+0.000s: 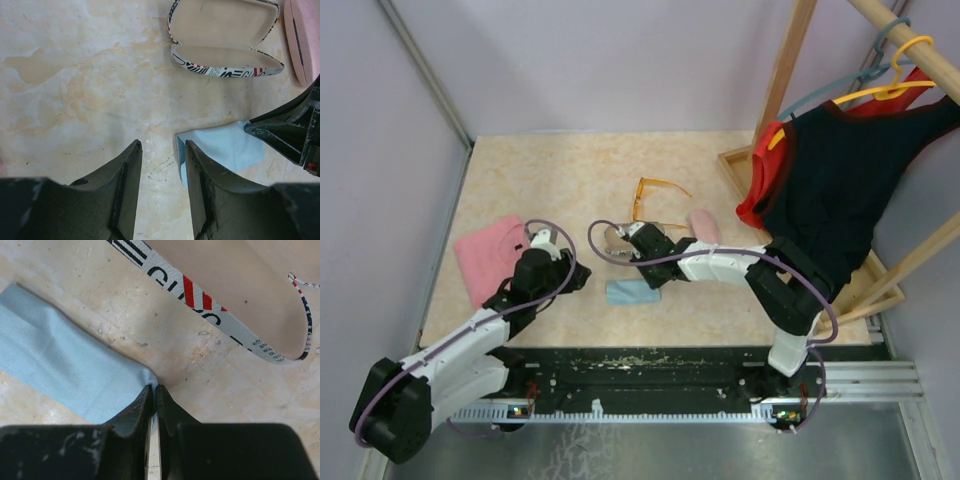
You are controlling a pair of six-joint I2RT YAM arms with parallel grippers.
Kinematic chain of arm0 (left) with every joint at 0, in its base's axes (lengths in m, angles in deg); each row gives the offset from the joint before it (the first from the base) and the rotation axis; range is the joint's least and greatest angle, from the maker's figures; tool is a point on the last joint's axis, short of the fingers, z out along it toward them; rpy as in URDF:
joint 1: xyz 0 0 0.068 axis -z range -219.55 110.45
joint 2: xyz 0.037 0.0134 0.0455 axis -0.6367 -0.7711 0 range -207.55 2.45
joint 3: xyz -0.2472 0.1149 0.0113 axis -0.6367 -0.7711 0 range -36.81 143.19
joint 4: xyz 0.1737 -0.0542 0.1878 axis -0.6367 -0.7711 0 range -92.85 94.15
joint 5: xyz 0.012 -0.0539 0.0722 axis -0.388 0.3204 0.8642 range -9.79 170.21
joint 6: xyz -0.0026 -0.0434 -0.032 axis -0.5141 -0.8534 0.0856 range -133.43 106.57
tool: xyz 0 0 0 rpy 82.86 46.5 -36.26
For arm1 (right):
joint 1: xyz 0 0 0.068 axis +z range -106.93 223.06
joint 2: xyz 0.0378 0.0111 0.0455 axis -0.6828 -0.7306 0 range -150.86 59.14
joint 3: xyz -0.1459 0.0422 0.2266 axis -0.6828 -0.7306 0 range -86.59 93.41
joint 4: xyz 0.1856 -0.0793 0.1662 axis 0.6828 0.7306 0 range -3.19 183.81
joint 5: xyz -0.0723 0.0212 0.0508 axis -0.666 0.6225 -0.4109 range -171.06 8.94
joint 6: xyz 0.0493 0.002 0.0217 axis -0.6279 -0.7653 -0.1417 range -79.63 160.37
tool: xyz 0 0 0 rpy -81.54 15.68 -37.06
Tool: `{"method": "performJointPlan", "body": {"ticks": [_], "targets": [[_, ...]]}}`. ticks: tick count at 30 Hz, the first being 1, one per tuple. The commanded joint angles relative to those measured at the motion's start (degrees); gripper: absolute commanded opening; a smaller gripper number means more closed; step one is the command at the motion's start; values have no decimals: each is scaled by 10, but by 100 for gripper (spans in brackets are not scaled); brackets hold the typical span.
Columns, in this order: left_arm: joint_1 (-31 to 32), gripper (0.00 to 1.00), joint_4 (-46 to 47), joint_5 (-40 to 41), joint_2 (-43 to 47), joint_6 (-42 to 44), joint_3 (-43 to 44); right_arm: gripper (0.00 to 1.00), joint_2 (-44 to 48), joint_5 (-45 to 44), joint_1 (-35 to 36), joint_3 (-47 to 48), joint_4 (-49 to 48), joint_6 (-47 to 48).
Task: Organize the sunglasses
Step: Pick up the glasses cleaning cloth from the center of the board.
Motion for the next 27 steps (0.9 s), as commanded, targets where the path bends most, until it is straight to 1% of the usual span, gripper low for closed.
{"method": "performJointPlan", "body": {"ticks": [1,3,8,12,17,21,23,27], "targets": [[-1,47,35,-48,-29,24,-6,4,-17,14,8,-49,-17,-8],[-1,47,41,-73,-52,29,0,0,-9,12,8,-63,-41,-8],[0,47,58,-133,-115,42,11,0,13,12,3,-94,-96,-12],[1,49,72,-160,-153,42,17,0,16,20,-1,-98,-108,-15],[2,50,84,-158,-172,21,24,0,14,25,-1,-104,-115,-19],[3,50,65,-132,-183,-2,37,0,13,29,-2,-109,-121,-20],[3,52,64,-124,-188,-12,38,0,11,31,-1,-110,-121,-21],[3,52,62,-120,-203,-19,45,0,11,35,-1,-110,-122,-20]]}}
